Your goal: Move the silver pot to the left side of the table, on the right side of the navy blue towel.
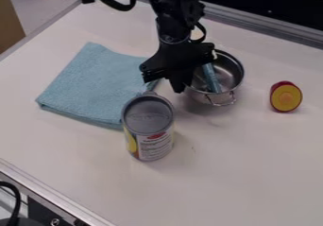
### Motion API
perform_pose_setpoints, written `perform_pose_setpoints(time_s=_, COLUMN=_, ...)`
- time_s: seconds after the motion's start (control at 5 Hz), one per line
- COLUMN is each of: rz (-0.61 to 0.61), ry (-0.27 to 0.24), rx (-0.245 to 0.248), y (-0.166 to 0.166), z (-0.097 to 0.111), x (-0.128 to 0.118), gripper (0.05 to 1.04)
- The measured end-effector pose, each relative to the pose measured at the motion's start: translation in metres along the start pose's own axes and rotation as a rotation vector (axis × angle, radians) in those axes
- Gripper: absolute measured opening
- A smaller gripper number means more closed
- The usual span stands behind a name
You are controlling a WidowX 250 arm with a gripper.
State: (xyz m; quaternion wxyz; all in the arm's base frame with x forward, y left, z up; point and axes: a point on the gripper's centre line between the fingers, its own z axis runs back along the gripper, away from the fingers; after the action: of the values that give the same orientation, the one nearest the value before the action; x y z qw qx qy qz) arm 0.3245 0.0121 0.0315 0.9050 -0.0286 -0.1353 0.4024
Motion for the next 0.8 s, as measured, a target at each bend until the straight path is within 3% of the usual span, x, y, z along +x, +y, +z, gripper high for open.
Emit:
perform_pose_setpoints(time_s=0.4, rz=0.001, ry=0.016, rx=0.014, y=-0.006, z=0.007, x=0.003, gripper=0.370)
perform_pose_setpoints(time_s=0.6, rz=-0.040, ry=0.015, rx=0.023, y=-0.011, z=0.010, x=0.002, gripper=0.719)
perform_pose_setpoints(time_s=0.8, rz=-0.067, ry=0.038, rx=0.055, y=-0.014, z=0.018, x=0.002, gripper=0.970)
